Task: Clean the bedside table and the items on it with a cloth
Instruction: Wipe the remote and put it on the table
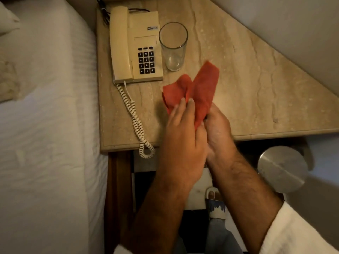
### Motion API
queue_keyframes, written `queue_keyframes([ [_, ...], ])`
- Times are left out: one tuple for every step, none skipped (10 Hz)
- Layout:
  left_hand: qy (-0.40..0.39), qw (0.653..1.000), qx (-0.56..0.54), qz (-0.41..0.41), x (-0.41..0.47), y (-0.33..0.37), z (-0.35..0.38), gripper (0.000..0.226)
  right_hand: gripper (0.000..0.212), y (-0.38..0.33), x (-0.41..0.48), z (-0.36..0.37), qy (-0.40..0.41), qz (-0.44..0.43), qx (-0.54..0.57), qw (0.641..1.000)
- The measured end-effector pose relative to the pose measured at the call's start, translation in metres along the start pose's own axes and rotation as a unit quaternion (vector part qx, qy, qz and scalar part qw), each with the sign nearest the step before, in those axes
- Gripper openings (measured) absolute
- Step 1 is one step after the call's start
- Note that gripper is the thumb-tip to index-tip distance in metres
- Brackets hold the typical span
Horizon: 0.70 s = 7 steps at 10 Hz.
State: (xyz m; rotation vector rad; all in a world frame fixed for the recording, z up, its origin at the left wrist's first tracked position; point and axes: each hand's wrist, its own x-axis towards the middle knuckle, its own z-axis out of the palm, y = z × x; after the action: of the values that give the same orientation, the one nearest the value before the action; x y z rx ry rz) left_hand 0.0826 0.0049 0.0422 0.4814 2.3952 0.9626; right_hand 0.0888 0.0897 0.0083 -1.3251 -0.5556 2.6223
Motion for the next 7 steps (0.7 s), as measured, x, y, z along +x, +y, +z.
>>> queue_keyframes([
  [-0.010,0.999,-0.030,0.024,-0.042,-0.011,-0.002,0.057,0.017,-0.014,0.013,0.002,0.002,0.010,0.086,0.996],
  [-0.005,0.999,-0.020,0.035,-0.048,-0.016,-0.003,0.054,0.018,-0.007,0.006,0.002,-0.011,0.019,0.084,0.996],
  [0.016,0.999,-0.032,0.009,-0.015,-0.011,-0.006,0.049,0.042,0.013,-0.007,-0.002,0.006,0.018,0.044,0.999],
  [0.038,0.999,-0.010,-0.017,0.038,-0.005,-0.012,0.042,0.038,0.031,-0.018,0.001,-0.016,0.006,-0.006,1.000],
  [0.024,1.000,0.009,-0.017,0.056,0.002,-0.008,0.039,0.035,0.033,-0.016,0.002,0.016,-0.003,0.000,1.000],
  [0.008,1.000,0.004,0.003,0.025,0.002,0.000,0.046,0.025,0.017,-0.004,0.000,0.040,-0.031,-0.018,0.999],
  [-0.016,0.999,-0.020,0.034,-0.020,-0.007,-0.004,0.048,0.029,0.004,0.003,-0.004,0.076,-0.014,0.000,0.997],
])
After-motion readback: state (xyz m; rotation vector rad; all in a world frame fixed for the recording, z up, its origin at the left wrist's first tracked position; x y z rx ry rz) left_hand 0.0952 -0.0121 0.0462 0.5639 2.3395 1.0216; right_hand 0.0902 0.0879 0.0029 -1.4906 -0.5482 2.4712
